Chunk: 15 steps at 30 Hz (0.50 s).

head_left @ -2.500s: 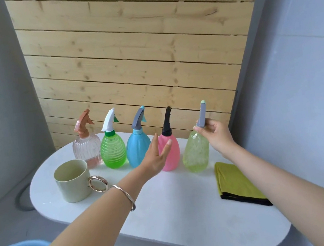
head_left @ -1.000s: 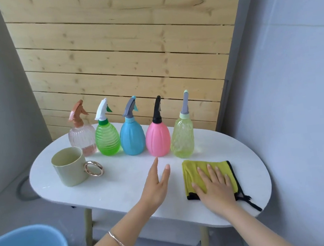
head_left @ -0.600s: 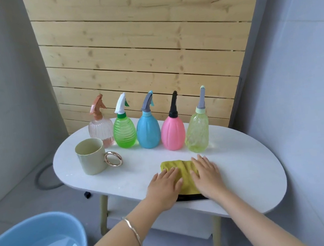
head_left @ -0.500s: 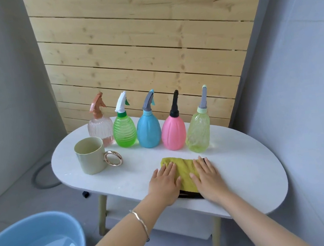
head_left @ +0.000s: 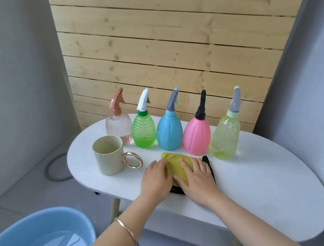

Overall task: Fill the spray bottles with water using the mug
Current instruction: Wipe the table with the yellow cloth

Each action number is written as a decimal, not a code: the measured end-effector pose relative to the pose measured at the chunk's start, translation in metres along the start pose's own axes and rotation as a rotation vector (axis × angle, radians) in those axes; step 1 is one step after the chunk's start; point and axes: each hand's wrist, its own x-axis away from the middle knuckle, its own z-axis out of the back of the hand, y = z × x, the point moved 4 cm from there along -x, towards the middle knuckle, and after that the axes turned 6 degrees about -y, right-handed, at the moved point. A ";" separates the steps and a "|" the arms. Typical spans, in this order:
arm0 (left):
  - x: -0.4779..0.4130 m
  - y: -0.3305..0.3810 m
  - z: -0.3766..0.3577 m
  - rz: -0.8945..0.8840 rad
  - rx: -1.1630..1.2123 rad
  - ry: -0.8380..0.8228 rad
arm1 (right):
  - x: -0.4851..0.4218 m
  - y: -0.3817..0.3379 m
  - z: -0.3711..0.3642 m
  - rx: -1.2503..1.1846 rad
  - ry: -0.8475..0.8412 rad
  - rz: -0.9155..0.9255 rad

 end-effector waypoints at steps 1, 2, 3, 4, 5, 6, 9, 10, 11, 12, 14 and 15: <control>0.009 -0.008 0.010 0.076 0.193 0.105 | -0.003 -0.003 0.002 0.005 0.006 0.016; 0.016 -0.010 0.016 0.144 0.382 0.205 | -0.005 0.000 0.005 -0.003 0.000 0.023; 0.023 -0.016 0.024 0.210 0.552 0.299 | -0.009 -0.003 0.005 -0.021 -0.025 0.036; 0.025 -0.018 0.031 0.275 0.677 0.360 | -0.013 -0.004 0.004 -0.031 -0.058 0.042; 0.025 -0.025 0.036 0.330 0.763 0.391 | -0.016 -0.009 0.002 -0.037 -0.088 0.052; 0.022 -0.026 0.038 0.367 0.837 0.390 | -0.017 -0.010 -0.001 -0.035 -0.108 0.056; 0.010 -0.034 0.041 0.420 1.007 0.315 | -0.013 -0.021 -0.008 -0.034 -0.118 0.095; 0.007 -0.036 0.041 0.424 1.064 0.301 | -0.011 -0.022 -0.010 -0.029 -0.127 0.110; 0.006 -0.036 0.042 0.428 1.141 0.295 | -0.009 -0.024 -0.011 -0.026 -0.140 0.117; 0.006 -0.035 0.043 0.421 1.217 0.291 | -0.007 -0.025 -0.012 -0.029 -0.149 0.119; 0.005 -0.034 0.047 0.394 1.272 0.295 | -0.009 -0.028 -0.012 -0.046 -0.154 0.117; 0.006 -0.035 0.050 0.375 1.240 0.305 | -0.010 -0.031 -0.011 -0.053 -0.150 0.122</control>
